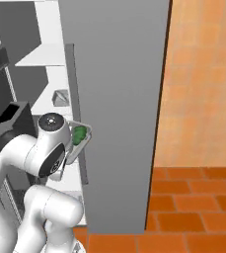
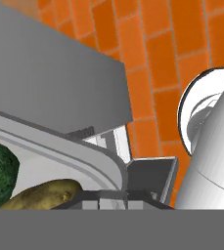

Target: Take the meat container that has the fish and place it on the second highest rack of the freezer. Then take the vegetable container that has the broccoli and potato and place it on the highest rack of the freezer.

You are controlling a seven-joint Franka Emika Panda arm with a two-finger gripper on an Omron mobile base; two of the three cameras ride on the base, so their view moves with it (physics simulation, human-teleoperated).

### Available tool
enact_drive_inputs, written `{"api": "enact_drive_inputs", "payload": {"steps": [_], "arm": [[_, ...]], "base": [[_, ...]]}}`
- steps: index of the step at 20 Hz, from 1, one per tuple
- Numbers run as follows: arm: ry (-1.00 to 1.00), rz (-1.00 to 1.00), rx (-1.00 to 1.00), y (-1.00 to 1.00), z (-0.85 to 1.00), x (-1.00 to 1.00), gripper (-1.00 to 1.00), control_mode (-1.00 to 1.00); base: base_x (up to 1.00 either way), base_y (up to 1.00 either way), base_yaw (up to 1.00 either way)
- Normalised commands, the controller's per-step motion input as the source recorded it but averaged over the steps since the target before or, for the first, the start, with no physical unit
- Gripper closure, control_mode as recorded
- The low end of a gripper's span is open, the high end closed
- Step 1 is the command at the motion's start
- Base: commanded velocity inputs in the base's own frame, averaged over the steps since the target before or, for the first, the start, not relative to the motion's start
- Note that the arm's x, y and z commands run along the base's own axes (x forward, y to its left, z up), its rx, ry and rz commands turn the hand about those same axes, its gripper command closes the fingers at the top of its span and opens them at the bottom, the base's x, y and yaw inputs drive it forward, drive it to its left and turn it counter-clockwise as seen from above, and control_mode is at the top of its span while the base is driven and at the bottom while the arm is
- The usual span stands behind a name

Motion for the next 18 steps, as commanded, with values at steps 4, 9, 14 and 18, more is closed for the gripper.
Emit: {"api": "enact_drive_inputs", "payload": {"steps": [4,9,14,18], "arm": [[0.0,0.0,0.0,0.0,0.0,0.0,1.0,1.0],[0.0,0.0,0.0,0.0,0.0,0.0,1.0,1.0],[0.0,0.0,0.0,0.0,0.0,0.0,1.0,1.0],[0.0,0.0,0.0,0.0,0.0,0.0,1.0,1.0]], "base": [[0.19,0.0,0.71],[0.23,-0.03,0.61],[0.21,-0.27,0.13],[0.53,-0.09,0.0]]}}
